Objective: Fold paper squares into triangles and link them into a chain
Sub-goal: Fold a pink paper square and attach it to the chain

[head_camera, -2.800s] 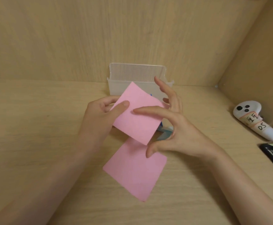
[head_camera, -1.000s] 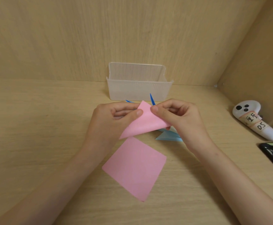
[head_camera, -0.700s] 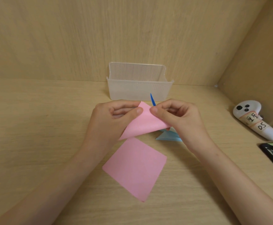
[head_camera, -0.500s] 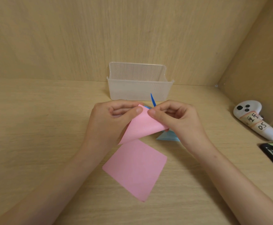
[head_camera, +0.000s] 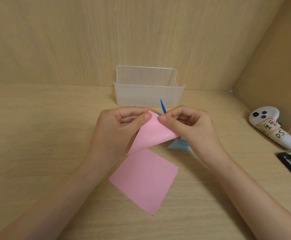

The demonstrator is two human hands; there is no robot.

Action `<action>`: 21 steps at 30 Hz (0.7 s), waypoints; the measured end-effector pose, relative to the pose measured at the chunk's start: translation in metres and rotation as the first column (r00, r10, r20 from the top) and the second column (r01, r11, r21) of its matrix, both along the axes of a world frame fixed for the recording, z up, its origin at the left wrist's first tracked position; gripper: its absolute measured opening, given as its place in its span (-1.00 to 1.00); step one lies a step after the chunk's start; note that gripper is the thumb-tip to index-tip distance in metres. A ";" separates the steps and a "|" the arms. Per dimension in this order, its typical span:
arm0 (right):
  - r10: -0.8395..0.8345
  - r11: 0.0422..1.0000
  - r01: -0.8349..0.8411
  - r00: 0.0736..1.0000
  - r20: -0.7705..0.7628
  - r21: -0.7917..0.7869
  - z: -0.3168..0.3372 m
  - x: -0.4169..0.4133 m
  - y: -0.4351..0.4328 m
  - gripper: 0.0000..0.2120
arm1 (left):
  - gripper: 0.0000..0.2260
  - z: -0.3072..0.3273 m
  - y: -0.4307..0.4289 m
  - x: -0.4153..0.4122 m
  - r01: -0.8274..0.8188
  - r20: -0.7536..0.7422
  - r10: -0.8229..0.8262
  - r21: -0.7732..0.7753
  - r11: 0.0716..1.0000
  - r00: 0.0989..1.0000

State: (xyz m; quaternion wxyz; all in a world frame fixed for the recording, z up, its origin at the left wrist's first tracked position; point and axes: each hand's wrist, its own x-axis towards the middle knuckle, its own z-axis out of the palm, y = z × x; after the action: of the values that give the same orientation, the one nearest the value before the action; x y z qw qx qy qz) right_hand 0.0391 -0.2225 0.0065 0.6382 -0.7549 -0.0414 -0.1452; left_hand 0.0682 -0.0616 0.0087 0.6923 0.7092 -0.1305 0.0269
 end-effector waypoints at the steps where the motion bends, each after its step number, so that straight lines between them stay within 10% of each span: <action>1: 0.000 1.000 0.000 1.000 0.001 0.001 0.000 0.000 0.000 -0.92 | -0.85 0.000 0.000 0.000 0.000 0.003 0.000 0.001 1.000 1.000; 21: 0.001 1.000 -0.001 1.000 0.019 -0.021 -0.002 0.001 -0.001 -0.91 | -0.81 0.002 0.000 -0.004 0.041 -0.056 -0.043 -0.033 0.999 0.998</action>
State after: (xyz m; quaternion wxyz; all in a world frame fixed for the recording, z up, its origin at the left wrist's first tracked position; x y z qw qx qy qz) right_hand 0.0398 -0.2234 0.0048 0.6297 -0.7603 -0.0494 -0.1516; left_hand 0.0646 -0.0611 0.0111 0.7074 0.6957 -0.1251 -0.0057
